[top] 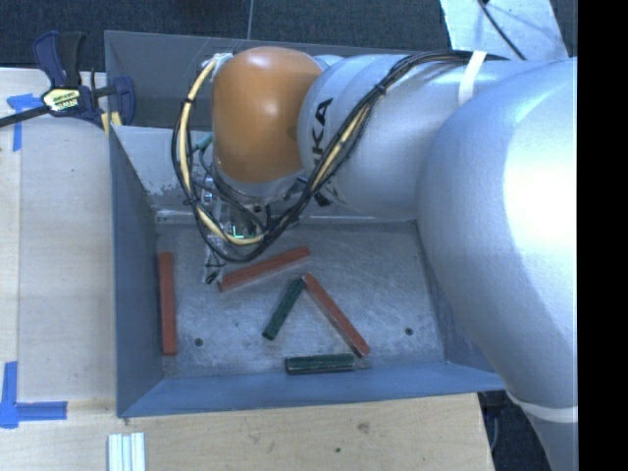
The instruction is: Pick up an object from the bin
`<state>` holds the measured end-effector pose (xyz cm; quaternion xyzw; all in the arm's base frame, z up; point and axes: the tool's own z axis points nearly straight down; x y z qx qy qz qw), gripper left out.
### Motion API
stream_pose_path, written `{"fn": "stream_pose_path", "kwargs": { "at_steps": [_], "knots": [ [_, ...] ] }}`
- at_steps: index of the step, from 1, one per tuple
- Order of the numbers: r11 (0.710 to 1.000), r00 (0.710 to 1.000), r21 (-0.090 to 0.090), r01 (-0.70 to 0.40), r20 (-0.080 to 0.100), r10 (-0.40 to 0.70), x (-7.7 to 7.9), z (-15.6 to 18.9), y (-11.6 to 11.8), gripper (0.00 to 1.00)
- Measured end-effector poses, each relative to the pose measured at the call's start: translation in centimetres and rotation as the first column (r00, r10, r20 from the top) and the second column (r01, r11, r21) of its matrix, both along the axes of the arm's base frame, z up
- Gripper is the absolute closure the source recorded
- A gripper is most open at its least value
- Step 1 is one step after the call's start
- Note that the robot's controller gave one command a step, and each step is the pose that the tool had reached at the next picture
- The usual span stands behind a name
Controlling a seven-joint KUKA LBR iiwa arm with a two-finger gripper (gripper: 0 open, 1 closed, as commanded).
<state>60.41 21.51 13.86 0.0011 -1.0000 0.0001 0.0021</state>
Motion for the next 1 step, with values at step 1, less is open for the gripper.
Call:
{"fn": "stream_pose_path", "kwargs": {
  "at_steps": [1],
  "knots": [
    [1.0, 1.0, -0.002, 0.015, -0.002, -0.015, -2.8, -7.3, -3.05, 0.0]
  ]
}}
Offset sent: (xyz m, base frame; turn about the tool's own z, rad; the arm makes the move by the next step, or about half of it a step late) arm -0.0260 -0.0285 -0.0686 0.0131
